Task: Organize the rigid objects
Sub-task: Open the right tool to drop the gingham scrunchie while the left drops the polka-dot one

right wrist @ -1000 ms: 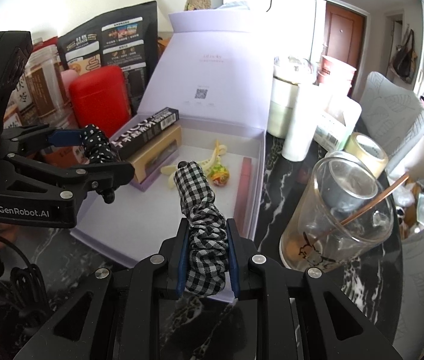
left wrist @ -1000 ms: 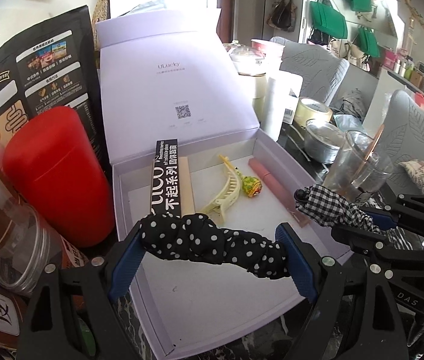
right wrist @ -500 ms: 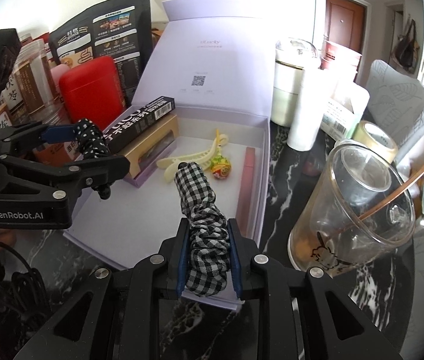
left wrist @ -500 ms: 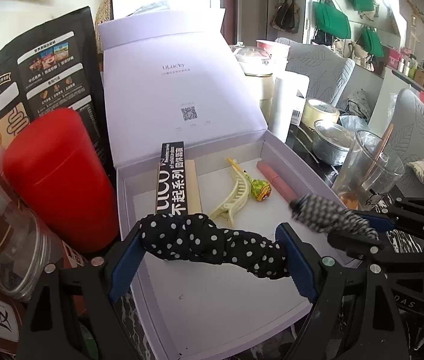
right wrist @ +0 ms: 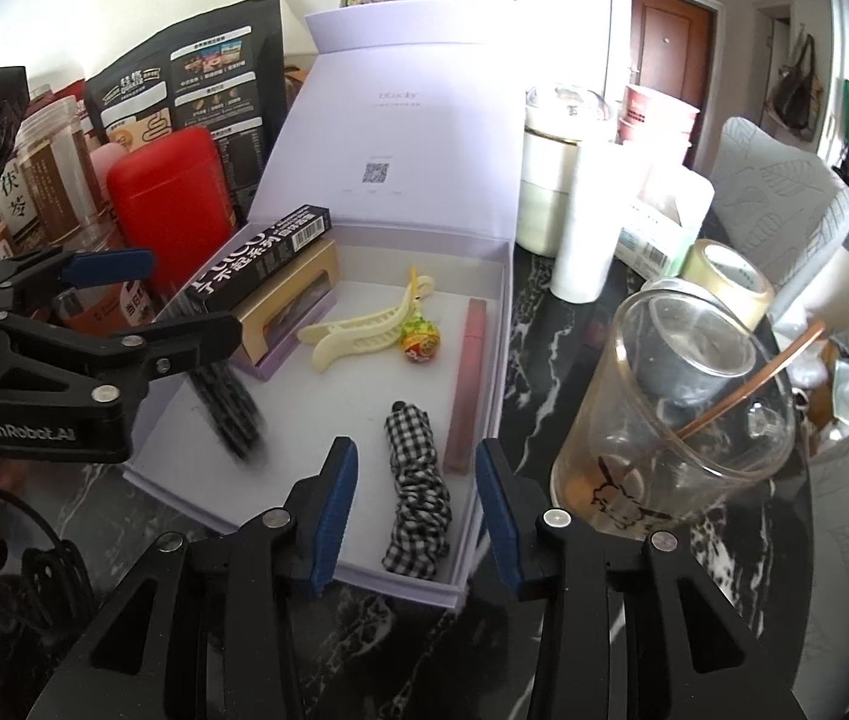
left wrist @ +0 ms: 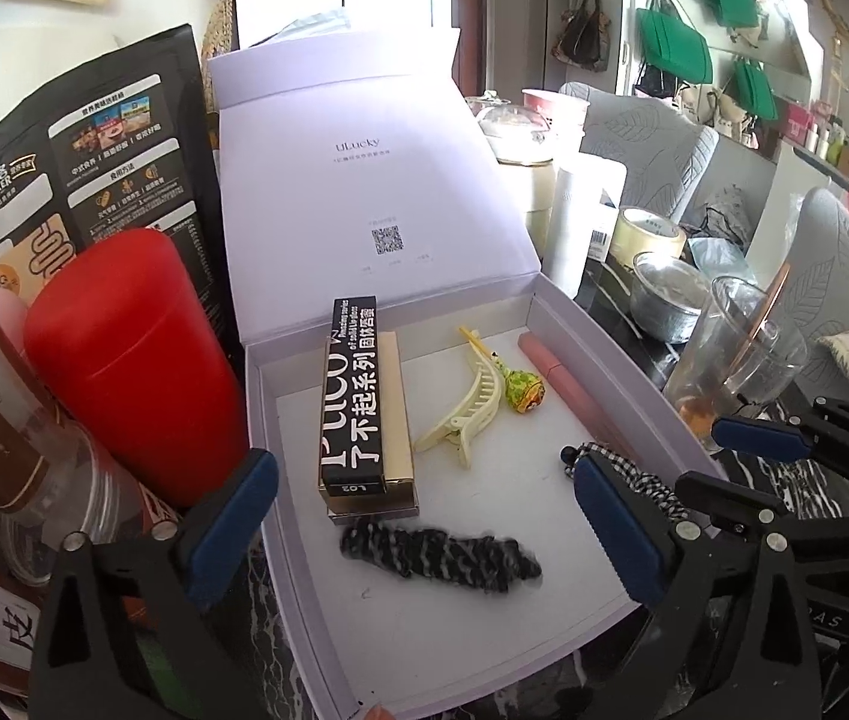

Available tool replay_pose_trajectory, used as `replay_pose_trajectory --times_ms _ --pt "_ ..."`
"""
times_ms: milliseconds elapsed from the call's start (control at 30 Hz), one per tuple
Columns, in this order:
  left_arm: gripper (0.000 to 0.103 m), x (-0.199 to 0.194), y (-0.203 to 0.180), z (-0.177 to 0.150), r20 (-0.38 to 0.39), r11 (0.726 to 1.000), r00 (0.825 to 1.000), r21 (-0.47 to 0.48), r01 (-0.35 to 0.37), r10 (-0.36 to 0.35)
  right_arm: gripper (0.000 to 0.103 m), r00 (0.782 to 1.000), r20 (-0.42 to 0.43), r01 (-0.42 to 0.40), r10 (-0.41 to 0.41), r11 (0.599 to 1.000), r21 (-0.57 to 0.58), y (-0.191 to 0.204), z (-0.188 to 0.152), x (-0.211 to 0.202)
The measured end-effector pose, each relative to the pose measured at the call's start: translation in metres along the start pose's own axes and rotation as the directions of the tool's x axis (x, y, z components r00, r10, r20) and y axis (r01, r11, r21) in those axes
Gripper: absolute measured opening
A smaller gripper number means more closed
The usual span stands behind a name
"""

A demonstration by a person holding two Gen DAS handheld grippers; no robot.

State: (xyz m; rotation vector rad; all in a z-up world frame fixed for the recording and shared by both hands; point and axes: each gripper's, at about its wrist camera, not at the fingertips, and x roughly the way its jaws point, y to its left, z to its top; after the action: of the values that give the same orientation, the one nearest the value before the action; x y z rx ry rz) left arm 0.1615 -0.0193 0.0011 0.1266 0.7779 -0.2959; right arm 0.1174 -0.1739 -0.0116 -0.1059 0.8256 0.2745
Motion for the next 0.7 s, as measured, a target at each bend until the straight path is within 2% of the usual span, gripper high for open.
replay_pose_trajectory --times_ms 700 --pt "0.101 -0.047 -0.001 0.009 0.037 0.999 0.999 -0.023 -0.037 0.038 0.041 0.999 0.043 0.032 -0.031 0.999 -0.025 0.012 0.001 -0.044"
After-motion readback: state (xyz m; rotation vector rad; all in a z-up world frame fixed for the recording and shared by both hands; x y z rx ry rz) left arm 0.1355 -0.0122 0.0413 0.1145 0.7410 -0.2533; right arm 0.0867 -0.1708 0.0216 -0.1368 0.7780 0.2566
